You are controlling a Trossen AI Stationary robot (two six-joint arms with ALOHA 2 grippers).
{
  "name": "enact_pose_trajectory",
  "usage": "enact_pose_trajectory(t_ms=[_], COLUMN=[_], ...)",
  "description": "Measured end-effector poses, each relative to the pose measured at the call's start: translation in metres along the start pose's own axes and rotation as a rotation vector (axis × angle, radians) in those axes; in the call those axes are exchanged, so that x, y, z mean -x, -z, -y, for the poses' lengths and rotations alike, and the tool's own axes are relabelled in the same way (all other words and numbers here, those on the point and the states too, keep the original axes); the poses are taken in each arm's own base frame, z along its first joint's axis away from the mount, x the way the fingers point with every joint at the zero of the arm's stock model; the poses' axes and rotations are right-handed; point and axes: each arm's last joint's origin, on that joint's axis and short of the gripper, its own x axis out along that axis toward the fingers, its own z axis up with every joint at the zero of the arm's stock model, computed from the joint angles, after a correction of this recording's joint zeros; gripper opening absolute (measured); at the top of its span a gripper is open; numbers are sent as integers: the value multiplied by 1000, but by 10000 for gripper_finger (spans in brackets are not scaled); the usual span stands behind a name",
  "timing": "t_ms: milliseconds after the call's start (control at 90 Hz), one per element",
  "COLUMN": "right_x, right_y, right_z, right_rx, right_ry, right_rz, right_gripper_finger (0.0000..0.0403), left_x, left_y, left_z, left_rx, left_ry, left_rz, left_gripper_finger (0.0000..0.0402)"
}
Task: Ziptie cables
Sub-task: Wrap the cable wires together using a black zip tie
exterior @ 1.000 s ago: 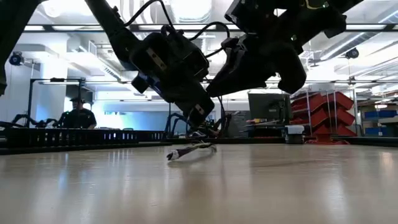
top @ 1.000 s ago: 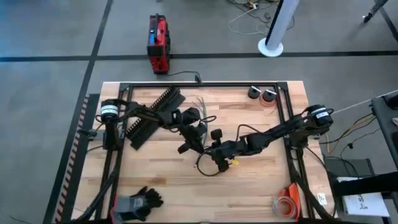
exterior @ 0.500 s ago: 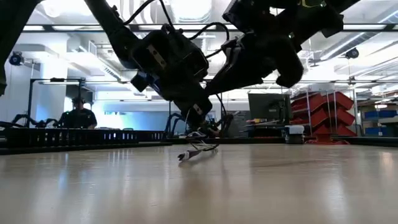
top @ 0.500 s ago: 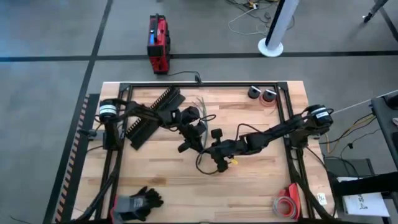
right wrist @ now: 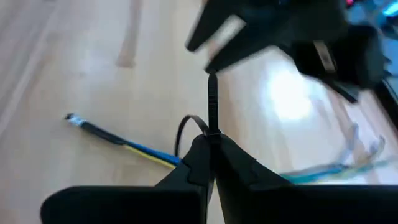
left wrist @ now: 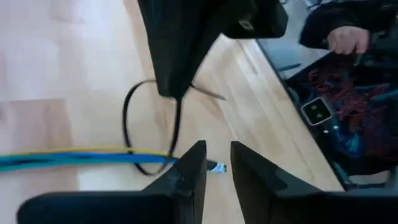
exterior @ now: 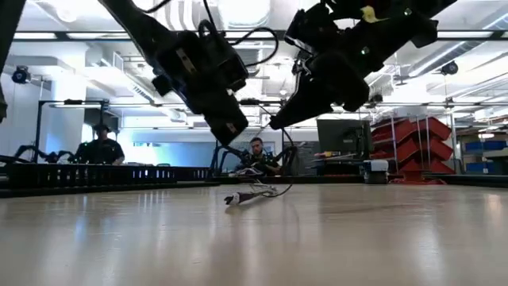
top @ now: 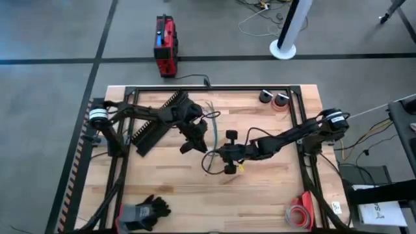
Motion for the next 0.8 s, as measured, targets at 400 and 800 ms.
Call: enact_pose_trajectory(t_ms=[400,800], right_x=[6,0], right_y=[0,4], right_z=[39,58], right_rx=[-143,-169], right_ry=[95,106], right_rz=[-57,-70], right_gripper_finger=[0,1], left_x=[25,0], left_y=[35,44], left_z=[16,-10], left_rx=[-153,-102], left_ry=[-366,-429], left_rz=[521,610], left_gripper_finger=[80,142])
